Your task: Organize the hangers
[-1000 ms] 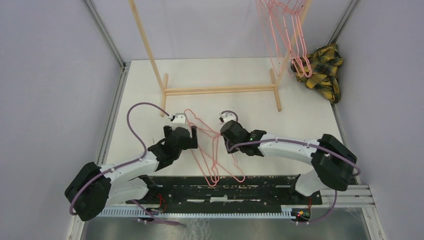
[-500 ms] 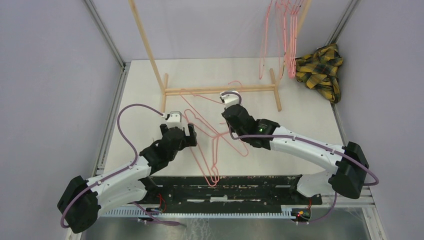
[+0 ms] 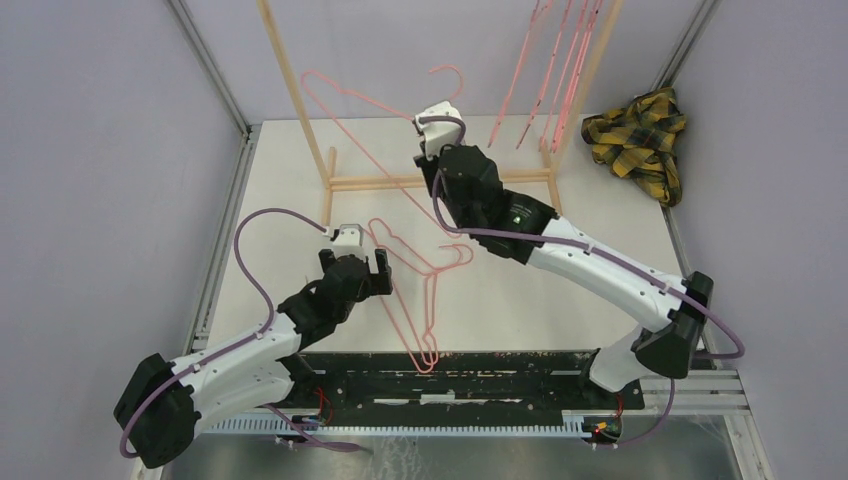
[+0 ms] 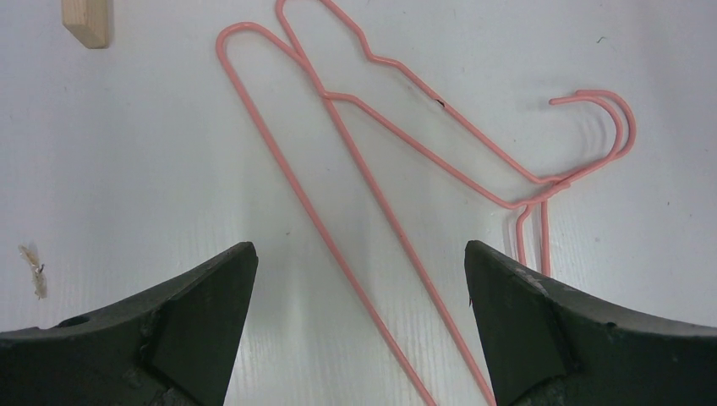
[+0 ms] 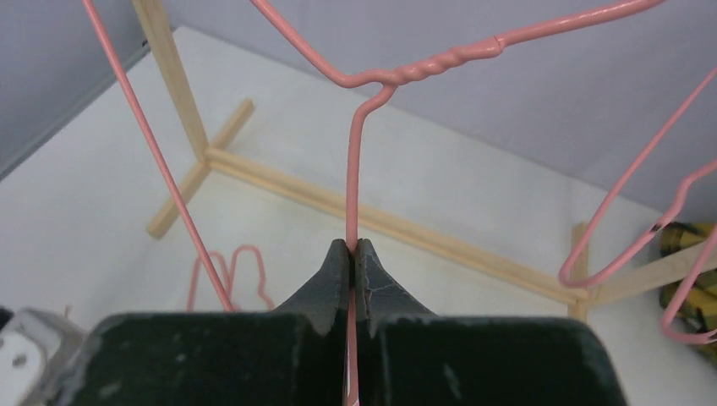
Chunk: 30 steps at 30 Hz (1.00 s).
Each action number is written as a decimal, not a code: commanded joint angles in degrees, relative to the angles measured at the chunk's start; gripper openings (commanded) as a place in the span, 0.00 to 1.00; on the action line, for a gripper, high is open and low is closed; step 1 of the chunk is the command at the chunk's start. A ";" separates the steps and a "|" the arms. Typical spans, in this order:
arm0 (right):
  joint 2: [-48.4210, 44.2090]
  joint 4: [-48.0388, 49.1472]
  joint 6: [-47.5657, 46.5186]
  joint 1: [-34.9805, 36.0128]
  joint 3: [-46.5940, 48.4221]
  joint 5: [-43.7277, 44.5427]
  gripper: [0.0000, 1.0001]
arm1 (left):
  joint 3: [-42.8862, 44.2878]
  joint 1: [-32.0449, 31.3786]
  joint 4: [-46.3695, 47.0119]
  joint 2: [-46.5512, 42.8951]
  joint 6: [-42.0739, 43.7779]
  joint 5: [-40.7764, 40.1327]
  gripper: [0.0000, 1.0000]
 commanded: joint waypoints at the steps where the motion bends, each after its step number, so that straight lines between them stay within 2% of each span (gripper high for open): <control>1: 5.92 8.59 -11.71 -0.12 10.17 7.48 0.00 | 2.84 0.02 -0.55 -1.54 -1.01 -0.89 0.99; 9: 17.94 10.89 -18.15 -4.06 27.34 11.43 0.01 | 3.55 0.03 -1.65 -3.14 -0.54 -1.30 0.99; 14: 21.88 15.85 -22.37 -5.82 30.95 13.71 0.01 | 3.49 0.02 -1.91 -3.22 -0.45 -1.40 0.99; 19: 23.42 18.28 -22.75 -7.49 32.77 13.47 0.01 | 3.78 0.02 -1.92 -2.26 -0.21 -1.62 0.99; 30: 27.55 14.27 -19.49 -13.00 41.12 10.60 0.01 | 4.34 0.07 -1.76 -0.31 -0.58 -1.92 0.99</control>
